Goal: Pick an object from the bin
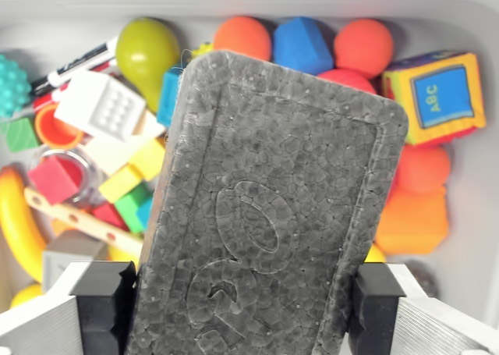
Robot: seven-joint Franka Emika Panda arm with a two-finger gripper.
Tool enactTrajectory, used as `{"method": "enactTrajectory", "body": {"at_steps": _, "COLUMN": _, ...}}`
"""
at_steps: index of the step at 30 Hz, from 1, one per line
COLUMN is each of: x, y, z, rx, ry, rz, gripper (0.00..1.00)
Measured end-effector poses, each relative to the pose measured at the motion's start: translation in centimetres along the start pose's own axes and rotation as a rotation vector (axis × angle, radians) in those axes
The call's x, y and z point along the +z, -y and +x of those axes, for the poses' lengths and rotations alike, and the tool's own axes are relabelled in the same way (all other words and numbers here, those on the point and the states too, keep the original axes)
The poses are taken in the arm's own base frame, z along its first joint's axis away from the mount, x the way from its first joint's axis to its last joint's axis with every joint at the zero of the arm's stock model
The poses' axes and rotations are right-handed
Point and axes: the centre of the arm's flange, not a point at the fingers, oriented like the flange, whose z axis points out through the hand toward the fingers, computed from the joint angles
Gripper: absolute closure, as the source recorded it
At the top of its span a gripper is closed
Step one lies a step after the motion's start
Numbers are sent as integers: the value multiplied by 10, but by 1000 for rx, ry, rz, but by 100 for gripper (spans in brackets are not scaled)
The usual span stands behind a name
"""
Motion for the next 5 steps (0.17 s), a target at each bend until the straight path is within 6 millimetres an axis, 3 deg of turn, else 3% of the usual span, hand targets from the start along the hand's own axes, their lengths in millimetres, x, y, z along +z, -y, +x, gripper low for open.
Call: {"method": "enactTrajectory", "body": {"at_steps": 5, "x": 0, "y": 0, "z": 0, "rx": 0, "ry": 0, "rz": 0, "gripper": 100}}
